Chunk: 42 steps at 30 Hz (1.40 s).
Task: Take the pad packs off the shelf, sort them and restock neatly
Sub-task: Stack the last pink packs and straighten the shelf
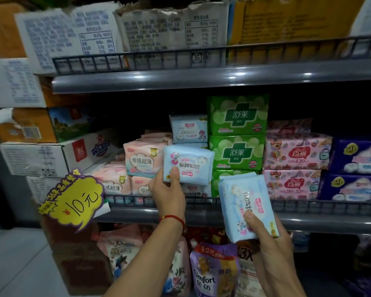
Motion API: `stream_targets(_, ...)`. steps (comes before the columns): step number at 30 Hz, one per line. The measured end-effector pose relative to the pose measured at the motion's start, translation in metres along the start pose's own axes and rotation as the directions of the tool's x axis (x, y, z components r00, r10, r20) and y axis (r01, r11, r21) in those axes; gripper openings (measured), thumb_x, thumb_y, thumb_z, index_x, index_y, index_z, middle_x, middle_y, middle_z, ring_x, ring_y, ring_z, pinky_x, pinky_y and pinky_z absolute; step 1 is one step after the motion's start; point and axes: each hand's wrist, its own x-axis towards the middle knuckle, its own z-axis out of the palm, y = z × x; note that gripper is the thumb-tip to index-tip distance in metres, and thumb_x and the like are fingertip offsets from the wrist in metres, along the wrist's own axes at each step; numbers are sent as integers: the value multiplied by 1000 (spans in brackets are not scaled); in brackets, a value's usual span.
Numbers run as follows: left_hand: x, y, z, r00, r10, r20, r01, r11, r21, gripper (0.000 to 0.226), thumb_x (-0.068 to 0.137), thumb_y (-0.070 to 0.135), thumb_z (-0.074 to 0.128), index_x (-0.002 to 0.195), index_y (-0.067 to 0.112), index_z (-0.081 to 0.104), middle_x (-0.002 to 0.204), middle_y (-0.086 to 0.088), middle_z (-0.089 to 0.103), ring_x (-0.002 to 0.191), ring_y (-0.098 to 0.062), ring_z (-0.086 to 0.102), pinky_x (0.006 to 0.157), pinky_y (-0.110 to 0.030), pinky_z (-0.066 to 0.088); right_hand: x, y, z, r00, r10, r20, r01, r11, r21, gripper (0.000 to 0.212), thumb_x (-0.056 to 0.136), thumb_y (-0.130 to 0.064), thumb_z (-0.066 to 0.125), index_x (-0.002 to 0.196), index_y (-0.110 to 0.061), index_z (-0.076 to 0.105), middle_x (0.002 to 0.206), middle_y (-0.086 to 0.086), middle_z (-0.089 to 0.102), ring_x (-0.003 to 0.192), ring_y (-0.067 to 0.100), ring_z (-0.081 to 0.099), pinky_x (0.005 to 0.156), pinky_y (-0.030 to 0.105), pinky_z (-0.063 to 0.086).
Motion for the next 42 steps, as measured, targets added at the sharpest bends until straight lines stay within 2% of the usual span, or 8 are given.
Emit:
stream_targets(4,11,-6,2,998,-4,-62,12,992,129,53,75,81,59,110,42,67,122,-5,64,102,-18,69,83,-43,62,1,1,1,1000,-11,13,12,999,-39,88,41,-40,100,122,-20,70,111,6,78,102,26,75,75,32,63)
stream_targets(11,14,13,0,980,198,30,-181,818,546,29,94,30,68,114,9,67,112,-6,46,106,-25,52,100,-45,50,-2,5,1,1000,-12,0,12,998,-67,110,24,-58,101,123,-23,69,112,6,77,102,25,75,73,30,62)
stream_targets(17,22,23,-8,877,448,175,-438,593,675,64,84,21,81,138,28,48,114,-3,43,103,-21,48,75,-36,56,-4,3,2,997,-66,38,71,987,-144,80,58,-36,97,131,-32,64,113,1,77,100,20,75,70,26,61)
stream_targets(22,37,26,-15,804,491,335,-542,375,752,52,85,26,80,133,23,60,110,-7,51,100,-24,46,75,-43,54,10,-12,1,982,-173,79,190,921,-339,77,62,-44,96,129,-53,61,131,-1,62,110,22,70,81,45,63)
stream_targets(27,44,36,-22,795,437,420,-586,380,716,68,82,32,82,141,24,51,116,-6,47,106,-23,43,84,-37,50,43,-57,49,882,-375,285,464,593,-658,75,75,-40,82,143,-45,51,126,-14,46,108,4,58,71,21,61)
stream_targets(33,53,35,-44,734,558,388,-589,237,773,75,74,37,88,137,19,52,134,-16,45,115,-35,46,84,-49,52,89,-103,125,723,-401,563,673,223,-705,75,84,-33,81,150,-37,45,132,-15,36,124,6,32,101,10,25)
stream_targets(38,61,27,-54,763,482,430,-548,131,826,94,70,68,76,149,29,42,148,-17,37,132,-37,38,91,-51,43,115,-88,153,764,-170,622,642,102,-760,81,86,-32,80,155,-36,38,149,-6,35,139,19,38,118,39,36)
stream_targets(42,67,26,-48,775,487,403,-521,133,843,85,71,67,75,141,31,45,147,-16,38,134,-39,37,91,-54,43,118,-86,163,802,-192,566,573,-21,-819,82,91,-34,75,157,-46,27,167,0,16,153,28,19,121,51,28)
